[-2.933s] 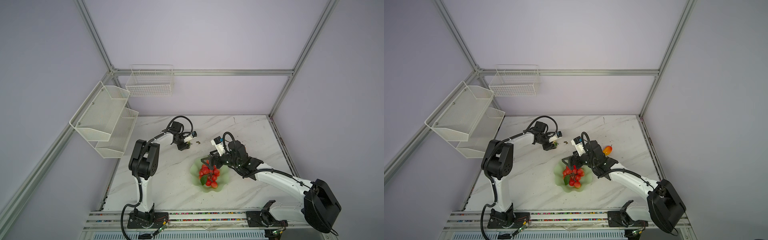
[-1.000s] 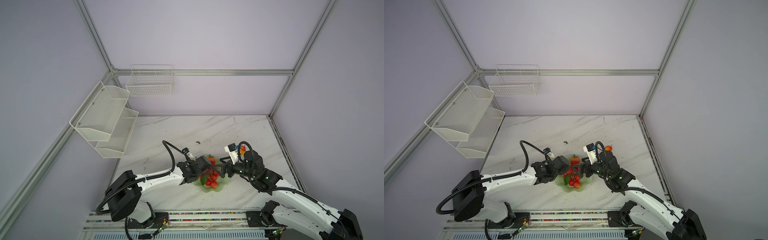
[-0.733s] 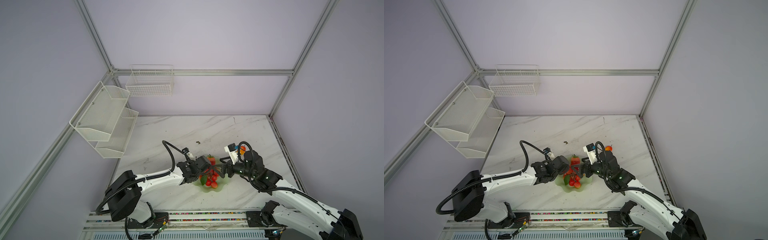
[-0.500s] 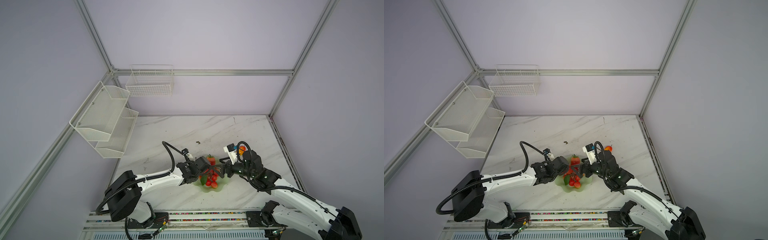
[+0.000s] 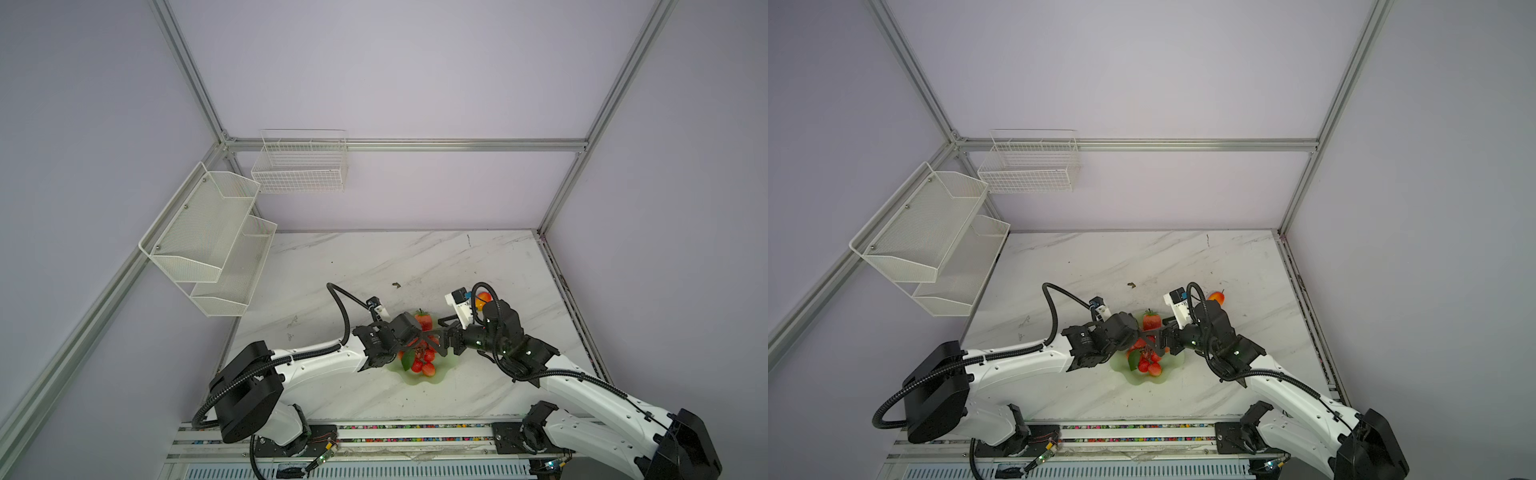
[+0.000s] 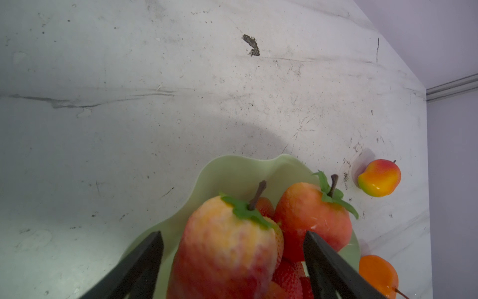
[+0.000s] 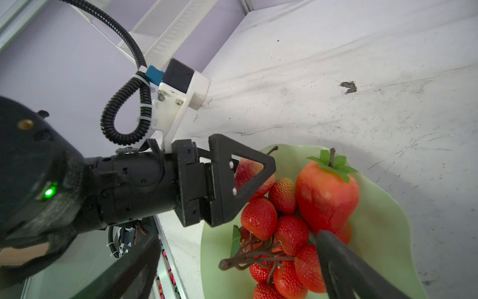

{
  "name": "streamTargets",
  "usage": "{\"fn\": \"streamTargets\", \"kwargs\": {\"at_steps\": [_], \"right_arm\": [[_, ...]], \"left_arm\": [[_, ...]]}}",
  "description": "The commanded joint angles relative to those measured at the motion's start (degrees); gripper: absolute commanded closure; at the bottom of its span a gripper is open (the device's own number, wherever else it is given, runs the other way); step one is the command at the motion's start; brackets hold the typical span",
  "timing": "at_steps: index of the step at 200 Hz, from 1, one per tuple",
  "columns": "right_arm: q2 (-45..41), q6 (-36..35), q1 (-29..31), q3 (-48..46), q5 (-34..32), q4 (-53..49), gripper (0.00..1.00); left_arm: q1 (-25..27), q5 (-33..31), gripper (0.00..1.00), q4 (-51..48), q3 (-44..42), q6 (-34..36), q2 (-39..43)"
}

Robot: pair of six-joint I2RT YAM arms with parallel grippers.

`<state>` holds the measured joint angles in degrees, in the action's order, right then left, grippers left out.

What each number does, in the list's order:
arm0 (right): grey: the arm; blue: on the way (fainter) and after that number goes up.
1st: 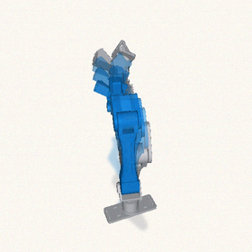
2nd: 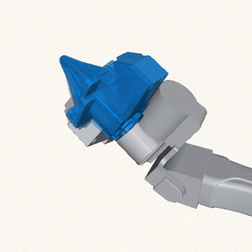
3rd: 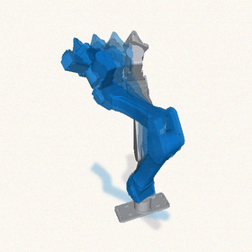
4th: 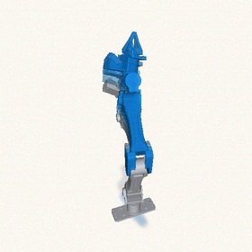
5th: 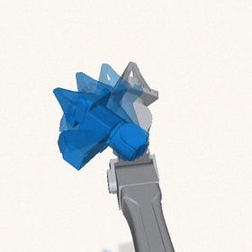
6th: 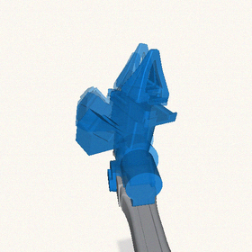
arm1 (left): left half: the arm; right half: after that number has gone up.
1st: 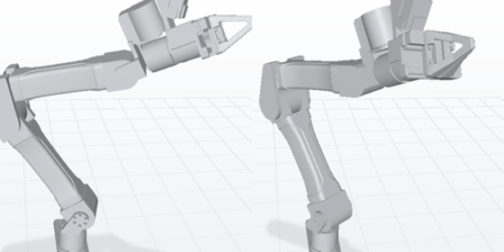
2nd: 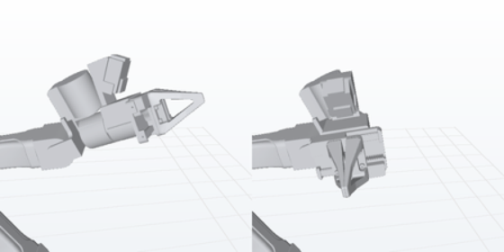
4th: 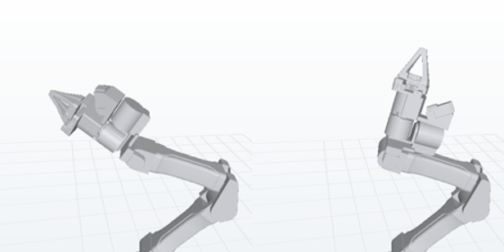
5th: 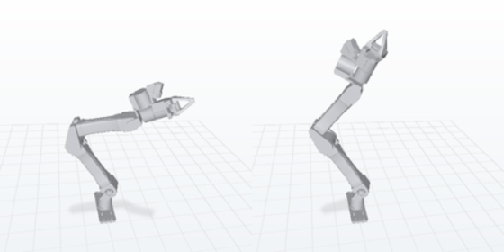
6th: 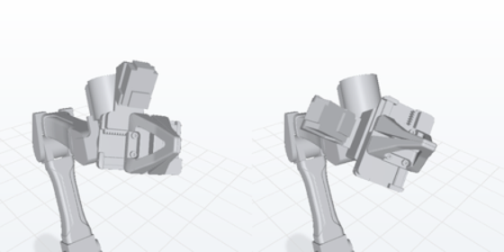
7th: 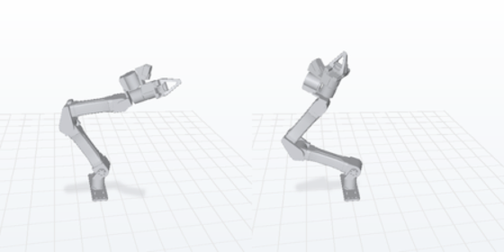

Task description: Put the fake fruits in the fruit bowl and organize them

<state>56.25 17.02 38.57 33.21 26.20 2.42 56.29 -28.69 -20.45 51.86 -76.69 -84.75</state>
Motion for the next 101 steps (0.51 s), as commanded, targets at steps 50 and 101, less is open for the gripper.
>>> {"fn": "streamTargets", "kwargs": {"at_steps": [50,101], "right_arm": [[0.33,-0.58,-0.16,0.18,1.16,2.73,0.03],[0.41,11.13,-5.56,2.25,-21.65,-6.52,0.03]], "left_arm": [[0.57,-0.59,0.0,2.06,-3.3,3.86,6.2],[0.57,-1.63,0.0,4.15,-1.51,28.1,12.73]]}}
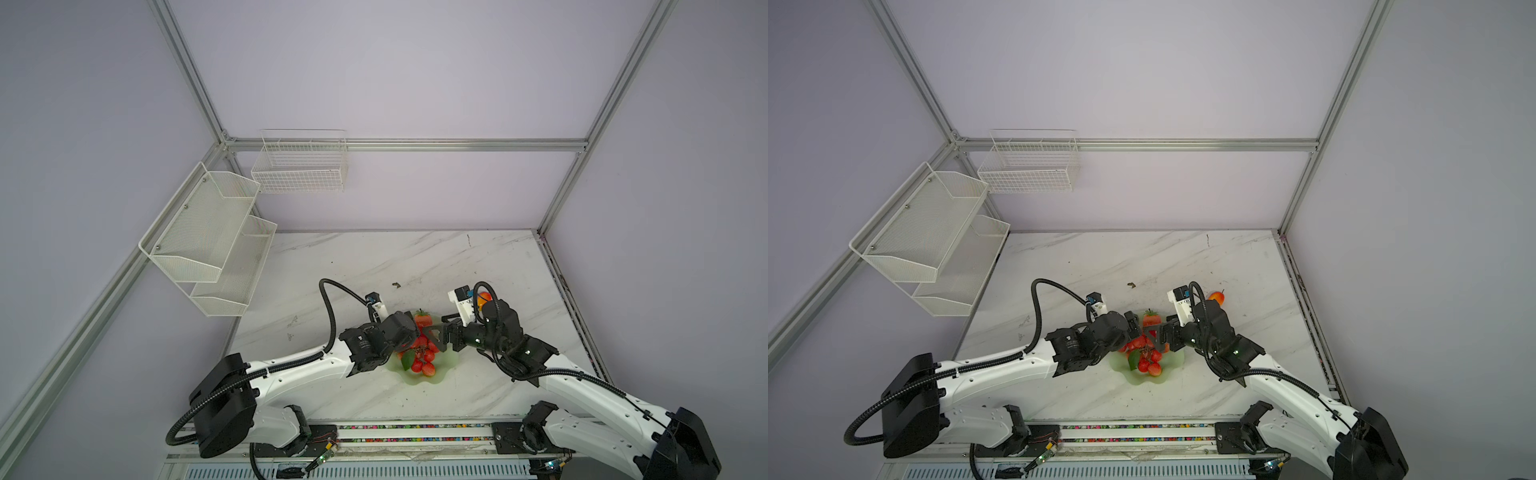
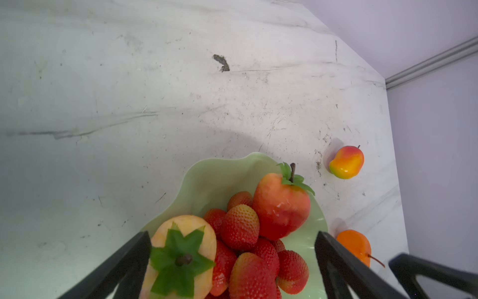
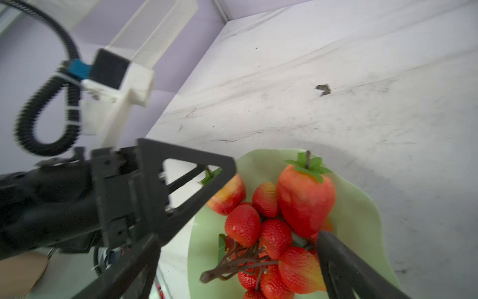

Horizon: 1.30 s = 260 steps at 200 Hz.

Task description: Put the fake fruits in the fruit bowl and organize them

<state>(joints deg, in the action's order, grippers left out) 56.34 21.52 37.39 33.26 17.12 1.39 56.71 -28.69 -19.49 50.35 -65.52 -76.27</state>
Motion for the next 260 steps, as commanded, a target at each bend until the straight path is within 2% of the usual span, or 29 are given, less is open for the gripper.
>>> {"fn": "streamTargets", "kwargs": {"at_steps": [1,22,41,59,73,94,123,146,173,197,211,246,260], "right_arm": [[0.47,6.75,-4.67,2.32,-12.79,-5.77,0.03],[3.38,8.63,-12.89,3.99,-13.71,-8.43,0.03],[7.5,8.81,-21.05,5.15,-11.64,-8.18,0.03],[12.48,7.46,-25.69,7.17,-9.74,-8.15,0.04],[16.26,6.51,-27.88,8.49,-9.61,-7.98,0.04],[23.36,5.22,-30.44,11.14,-7.59,-7.28,0.04],[31.97,4.41,-30.98,15.26,-4.89,-7.03,0.05],[34.68,4.08,-30.97,16.36,-7.07,-6.71,0.06],[37.63,3.36,-30.99,16.76,-6.35,-5.7,0.08],[38.85,3.27,-30.98,16.43,-5.43,-4.36,0.17],[38.85,3.18,-30.98,16.1,-5.1,-3.64,0.29],[36.69,1.94,-30.96,14.95,-3.74,-1.76,0.52],[33.58,1.57,-30.89,13.31,-2.63,0.12,0.55]], "left_arm": [[0.15,-1.63,0.0,3.34,0.05,17.71,4.36],[-0.41,1.65,0.0,6.43,1.19,33.98,6.41],[-1.46,12.11,0.0,6.61,5.09,47.4,6.22],[-1.68,21.44,0.0,4.9,9.34,56.55,4.14],[-1.69,24.36,0.0,2.98,12.04,60.76,2.16],[-1.76,22.04,0.0,3.72,13.2,61.12,0.77],[-1.87,28.12,0.0,8.67,11.67,63.17,0.69],[-1.95,31.38,0.0,10.34,10.67,64.02,0.68],[-2.11,33.8,0.0,13.5,8.63,64.29,1.73],[-2.54,33.45,0.0,13.56,8.51,64.21,1.77],[-2.68,33.6,0.0,13.25,8.56,64.2,1.61],[-2.92,33.44,0.01,12.81,9.05,63.5,1.02],[-2.99,33.18,0.01,12.85,8.9,63.01,0.92]]}}
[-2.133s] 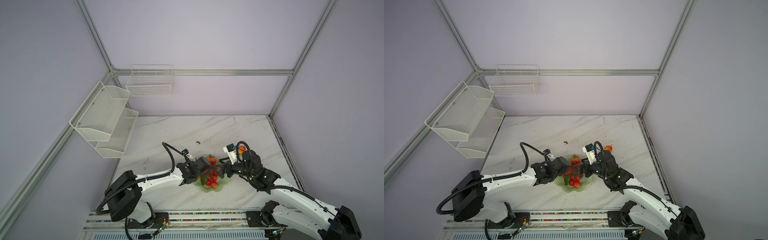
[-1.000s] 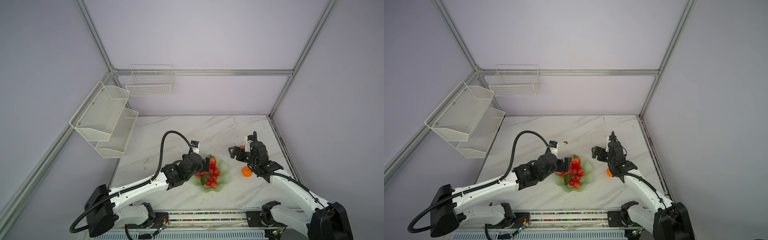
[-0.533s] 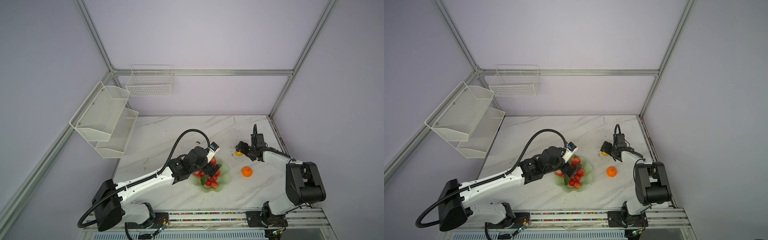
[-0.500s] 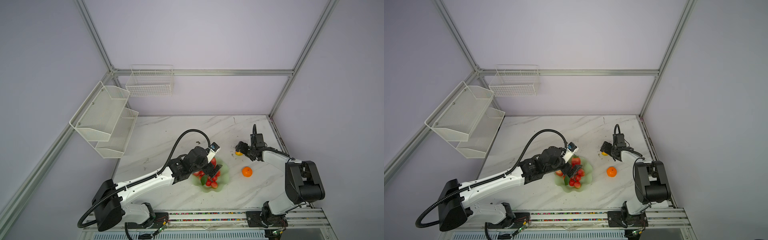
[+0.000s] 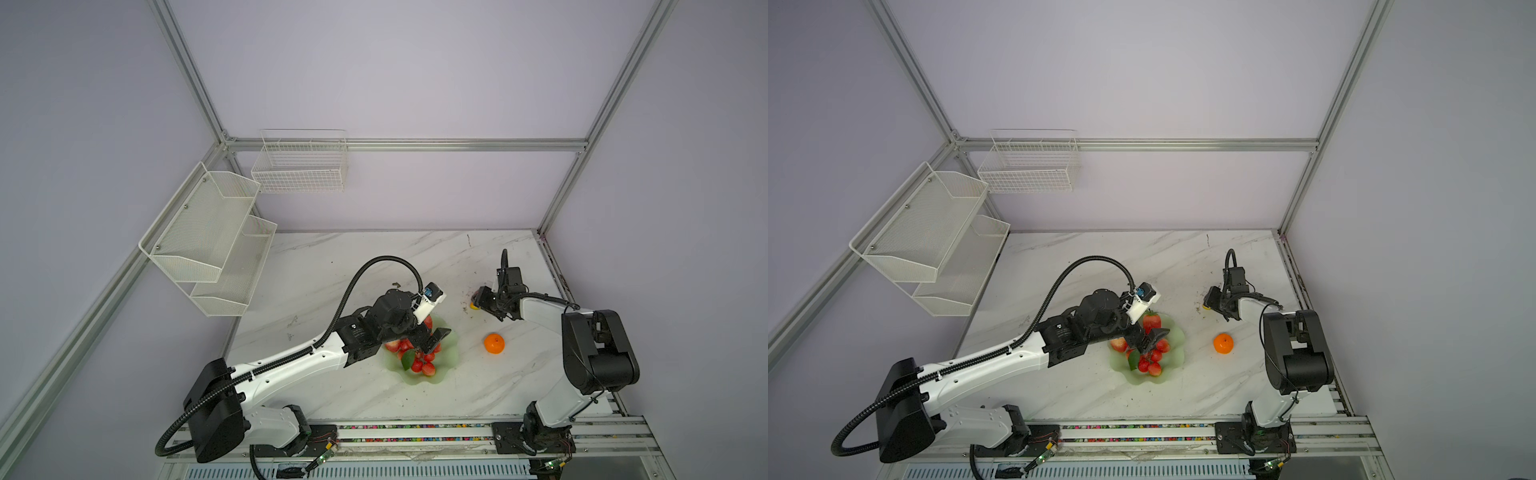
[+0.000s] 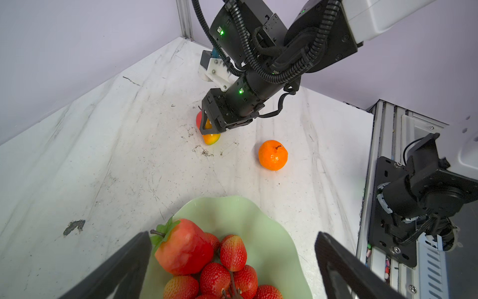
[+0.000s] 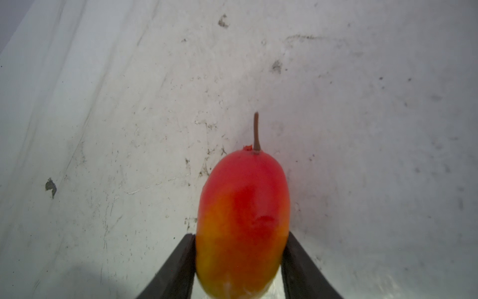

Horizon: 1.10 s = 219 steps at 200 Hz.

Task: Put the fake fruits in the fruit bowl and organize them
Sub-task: 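Grasp the red-yellow mango with the right gripper, then carry the mango over the bowl and release it with the right gripper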

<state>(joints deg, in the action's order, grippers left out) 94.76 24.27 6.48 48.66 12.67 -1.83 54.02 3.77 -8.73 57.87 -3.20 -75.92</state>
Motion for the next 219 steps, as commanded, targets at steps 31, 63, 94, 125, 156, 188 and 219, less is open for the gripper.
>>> {"fn": "streamTargets", "kwargs": {"at_steps": [31,63,94,125,156,188,219], "right_arm": [[-16.78,-1.89,1.65,-7.03,4.04,4.56,0.56],[-29.45,-0.45,4.56,-9.6,7.06,0.13,0.57],[-37.62,3.29,12.07,-10.87,5.59,-3.64,0.57],[-40.25,8.42,17.47,-14.67,6.58,-1.35,0.57],[-39.68,9.65,22.25,-16.23,4.07,-0.59,0.57],[-37.77,9.46,24.5,-16.41,2.42,-0.68,0.57],[-34.14,8.89,25.79,-16.45,-0.02,-1.44,0.56]], "left_arm": [[-0.31,0.13,0.0,1.79,0.46,-0.3,0.9],[-0.47,-0.95,0.0,1.67,-0.65,-1.73,1.37],[-0.75,-2.93,0.0,-0.76,-0.73,-3.01,1.85],[-1.17,-3.84,0.01,-0.79,-2.26,-4.24,3.72],[-1.33,-4.3,0.01,-1.42,-2.91,-5.1,5.01],[-1.38,-4.34,0.01,-1.62,-3.8,-5.85,5.44],[-1.38,-3.95,0.01,-1.62,-3.9,-6.2,5.18]]}}
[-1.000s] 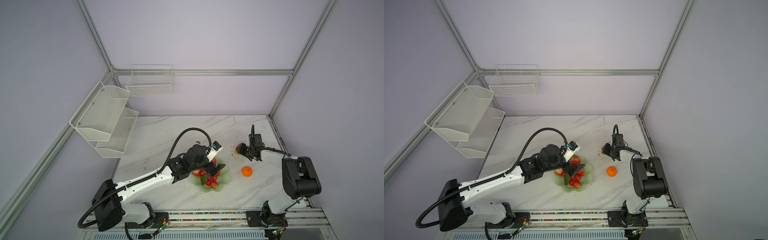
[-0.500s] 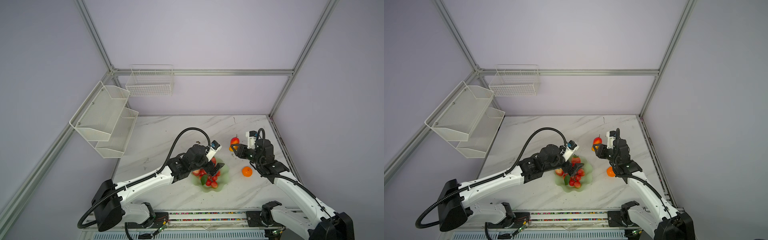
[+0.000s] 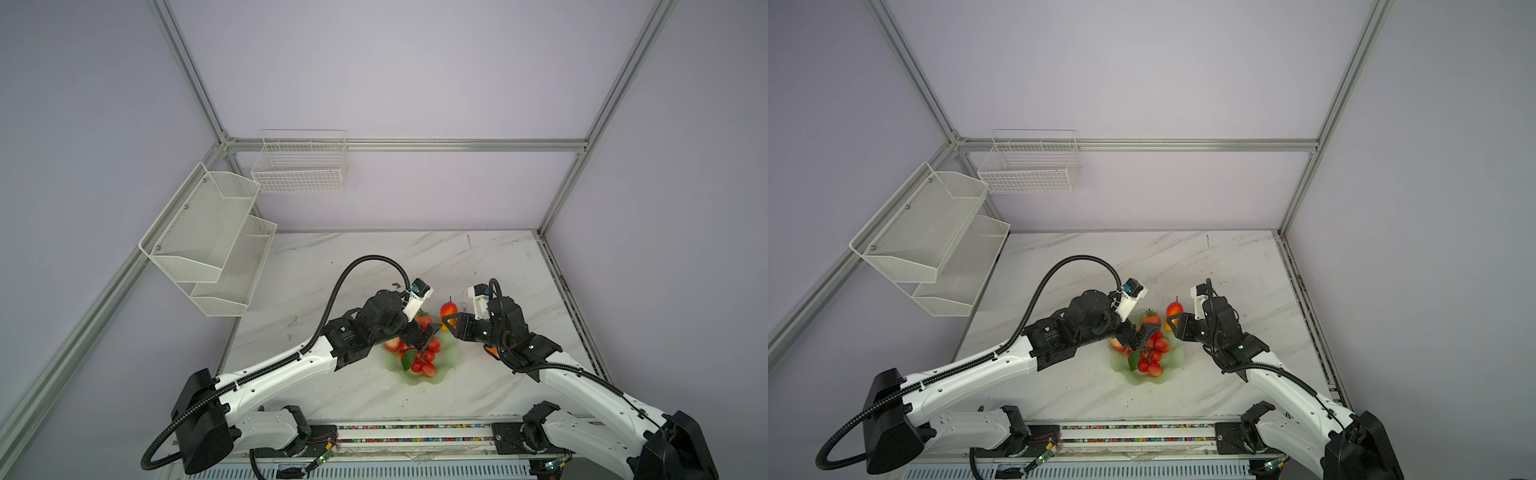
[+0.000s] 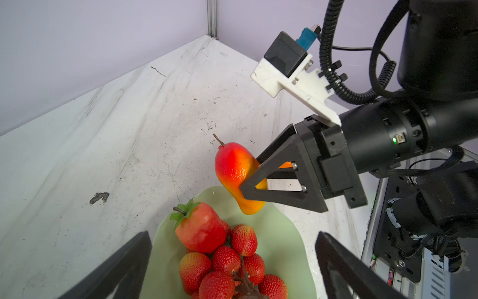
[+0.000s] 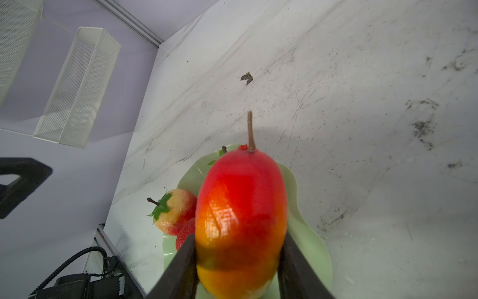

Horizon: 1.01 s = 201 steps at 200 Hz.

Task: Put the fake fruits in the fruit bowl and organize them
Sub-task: 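Carry the mango over the bowl and release it with the right gripper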

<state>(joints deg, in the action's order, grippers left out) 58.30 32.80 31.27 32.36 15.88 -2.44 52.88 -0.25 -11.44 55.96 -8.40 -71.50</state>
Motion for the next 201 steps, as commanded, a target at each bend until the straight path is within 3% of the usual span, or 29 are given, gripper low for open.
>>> {"fn": "streamTargets", "kwargs": {"at_steps": [1,118,201], "right_arm": [[2.46,0.31,1.08,-0.13,-3.36,-0.91,0.56],[9.01,-1.51,5.2,2.49,-9.77,-3.54,0.49],[6.12,-1.33,5.38,5.87,-13.95,-9.29,0.29]], "left_arm": [[-0.24,0.07,0.01,1.08,-2.0,-1.0,0.76],[-1.29,1.39,0.0,1.08,-2.34,-0.46,0.41],[-1.73,3.27,0.0,1.22,-2.87,-0.04,0.73]]}}
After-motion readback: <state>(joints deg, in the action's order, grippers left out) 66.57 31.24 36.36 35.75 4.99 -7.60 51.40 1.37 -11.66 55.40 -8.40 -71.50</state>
